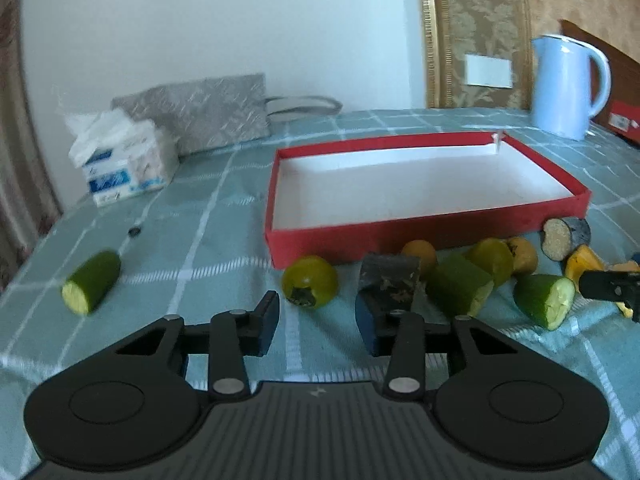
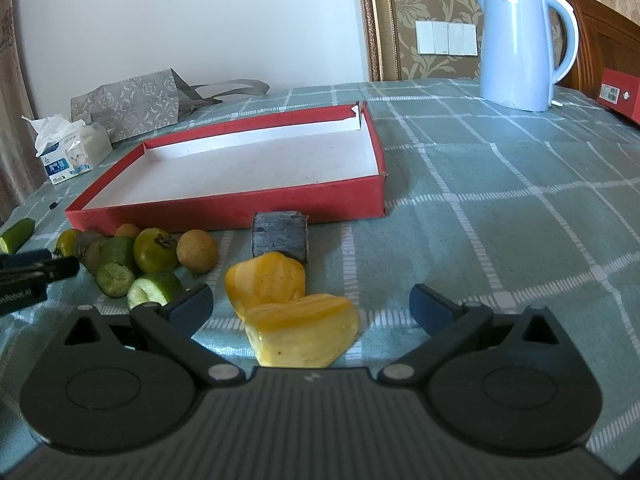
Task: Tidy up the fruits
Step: 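Close the left gripper around the green tomato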
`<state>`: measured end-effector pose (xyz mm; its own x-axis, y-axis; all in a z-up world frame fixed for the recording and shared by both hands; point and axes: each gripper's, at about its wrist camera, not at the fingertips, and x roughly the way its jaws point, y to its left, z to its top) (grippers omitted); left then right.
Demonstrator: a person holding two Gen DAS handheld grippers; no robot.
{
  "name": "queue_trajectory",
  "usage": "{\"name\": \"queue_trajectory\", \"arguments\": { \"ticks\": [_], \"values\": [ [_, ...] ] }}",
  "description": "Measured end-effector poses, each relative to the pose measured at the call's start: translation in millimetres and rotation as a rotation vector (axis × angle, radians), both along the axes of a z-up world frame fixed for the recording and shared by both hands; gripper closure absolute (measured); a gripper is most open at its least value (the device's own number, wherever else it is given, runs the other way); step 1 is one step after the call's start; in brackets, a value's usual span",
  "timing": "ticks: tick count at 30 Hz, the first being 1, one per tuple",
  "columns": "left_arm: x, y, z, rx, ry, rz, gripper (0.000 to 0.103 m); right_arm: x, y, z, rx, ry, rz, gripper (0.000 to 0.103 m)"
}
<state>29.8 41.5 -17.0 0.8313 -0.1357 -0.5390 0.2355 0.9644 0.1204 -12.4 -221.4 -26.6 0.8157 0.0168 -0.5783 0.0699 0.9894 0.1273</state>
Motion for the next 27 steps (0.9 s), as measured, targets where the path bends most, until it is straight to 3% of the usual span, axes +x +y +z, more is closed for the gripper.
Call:
{"name": "queue_trajectory", "arguments": {
  "ticks": [6,13,17,23,27],
  "values": [
    [8,-4,1,0.084,-0.028,-0.065,0.059,0,0,0,0.002,0.0,0.0,0.0],
    [26,1,-6,0.053,0.035,-0.067,0.06,0,1,0,0.002,0.0,-0.001,0.0],
    [30,4,-5,0.002,0.057,-0.066,0.07,-3,-6,0,0.032,-0.011,0.013,0.0],
    [26,1,-8,0.007,0.032,-0.048,0.071,-26,-30,3,0.038,-0.069,0.022,0.0],
    [20,8,-7,-0.034,0.038,-0.027,0.071,-34,-46,4,0.076,-0.085,0.039,0.0]
  ]
}}
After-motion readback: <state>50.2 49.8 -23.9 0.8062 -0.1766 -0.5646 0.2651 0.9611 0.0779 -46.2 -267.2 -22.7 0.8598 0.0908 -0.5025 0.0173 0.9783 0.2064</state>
